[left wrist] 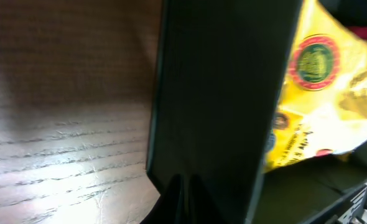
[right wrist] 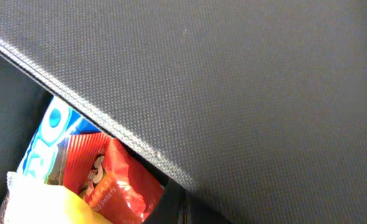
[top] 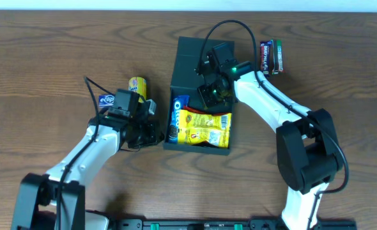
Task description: Pack container
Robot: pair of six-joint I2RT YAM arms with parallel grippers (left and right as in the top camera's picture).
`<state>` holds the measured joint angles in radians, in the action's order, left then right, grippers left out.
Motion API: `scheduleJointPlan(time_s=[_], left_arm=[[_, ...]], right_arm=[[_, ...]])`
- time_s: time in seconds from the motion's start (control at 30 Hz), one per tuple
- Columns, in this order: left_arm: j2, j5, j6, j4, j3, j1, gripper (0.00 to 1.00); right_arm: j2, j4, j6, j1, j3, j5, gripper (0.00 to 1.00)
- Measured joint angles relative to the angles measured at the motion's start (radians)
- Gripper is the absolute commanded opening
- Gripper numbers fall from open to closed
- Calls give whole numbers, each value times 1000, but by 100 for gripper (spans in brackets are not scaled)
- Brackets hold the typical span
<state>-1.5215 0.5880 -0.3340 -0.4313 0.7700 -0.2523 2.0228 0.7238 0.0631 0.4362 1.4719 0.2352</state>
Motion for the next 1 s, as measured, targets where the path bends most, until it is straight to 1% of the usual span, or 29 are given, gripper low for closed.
scheduleJointPlan(time_s=[0.23, 0.5, 0.73, 1.0], left_arm=[[-6, 14, -10, 39, 0, -5, 6], [-6, 14, -11, 42, 0, -5, 6], [-6, 14, -11, 43, 0, -5, 6], [-6, 16, -11, 43, 0, -5, 6]], right_arm=[[0, 51, -8, 7, 0, -2, 1], [16, 63, -35, 84, 0, -10, 1], [19, 57, -20, 83, 0, -123, 1], [39, 93, -19, 97, 4, -126, 1]])
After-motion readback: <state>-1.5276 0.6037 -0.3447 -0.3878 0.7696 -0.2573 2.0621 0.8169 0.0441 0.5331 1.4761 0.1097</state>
